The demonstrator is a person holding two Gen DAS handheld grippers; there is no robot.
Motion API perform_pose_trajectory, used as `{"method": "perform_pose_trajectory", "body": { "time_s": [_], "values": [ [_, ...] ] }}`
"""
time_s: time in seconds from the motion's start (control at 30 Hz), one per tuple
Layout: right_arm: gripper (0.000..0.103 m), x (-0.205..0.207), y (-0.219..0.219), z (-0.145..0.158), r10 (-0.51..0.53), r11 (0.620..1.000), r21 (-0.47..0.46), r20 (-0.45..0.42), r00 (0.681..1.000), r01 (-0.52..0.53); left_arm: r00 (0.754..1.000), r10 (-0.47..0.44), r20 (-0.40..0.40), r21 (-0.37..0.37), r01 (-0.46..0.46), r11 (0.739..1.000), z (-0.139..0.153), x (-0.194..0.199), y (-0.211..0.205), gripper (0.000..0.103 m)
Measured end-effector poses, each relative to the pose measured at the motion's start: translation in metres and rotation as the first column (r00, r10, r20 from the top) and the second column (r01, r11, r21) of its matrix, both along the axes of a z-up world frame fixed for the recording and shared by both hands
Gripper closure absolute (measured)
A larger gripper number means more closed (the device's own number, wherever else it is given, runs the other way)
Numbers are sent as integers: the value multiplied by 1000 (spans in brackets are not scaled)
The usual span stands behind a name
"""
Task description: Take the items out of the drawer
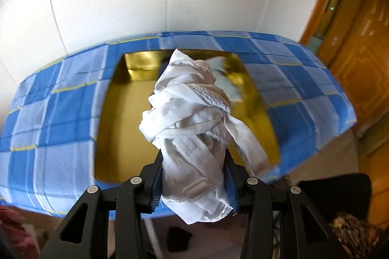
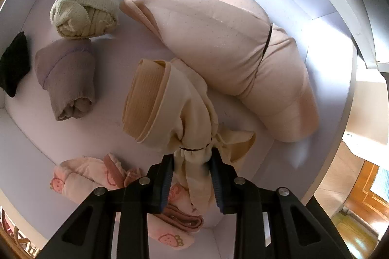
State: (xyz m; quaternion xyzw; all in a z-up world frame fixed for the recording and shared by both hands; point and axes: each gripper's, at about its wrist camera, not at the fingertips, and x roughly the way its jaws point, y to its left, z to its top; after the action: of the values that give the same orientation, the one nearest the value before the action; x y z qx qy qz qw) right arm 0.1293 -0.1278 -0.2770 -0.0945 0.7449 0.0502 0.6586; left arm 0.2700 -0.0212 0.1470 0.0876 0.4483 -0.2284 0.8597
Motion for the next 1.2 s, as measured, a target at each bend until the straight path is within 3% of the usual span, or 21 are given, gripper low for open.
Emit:
{"method": "perform_pose_trajectory", "body": {
  "time_s": [0.23,0.43,0.77,1.2],
  "values": [
    [74,4,-2,0,-17,1000,19,0,1000,17,997,65,-38,144,-59,988,-22,69,0,60],
    [74,4,-8,4,-41,998,39,-2,999,41,997,82,-12,249,-77,966,-41,104,-7,60],
    [74,11,-23,9,-70,996,59,-10,997,71,997,72,19,323,-74,943,-58,140,-25,60],
    [74,16,-32,17,-95,993,71,-8,995,95,994,108,-7,342,-99,935,-78,176,-35,59]
  ]
}}
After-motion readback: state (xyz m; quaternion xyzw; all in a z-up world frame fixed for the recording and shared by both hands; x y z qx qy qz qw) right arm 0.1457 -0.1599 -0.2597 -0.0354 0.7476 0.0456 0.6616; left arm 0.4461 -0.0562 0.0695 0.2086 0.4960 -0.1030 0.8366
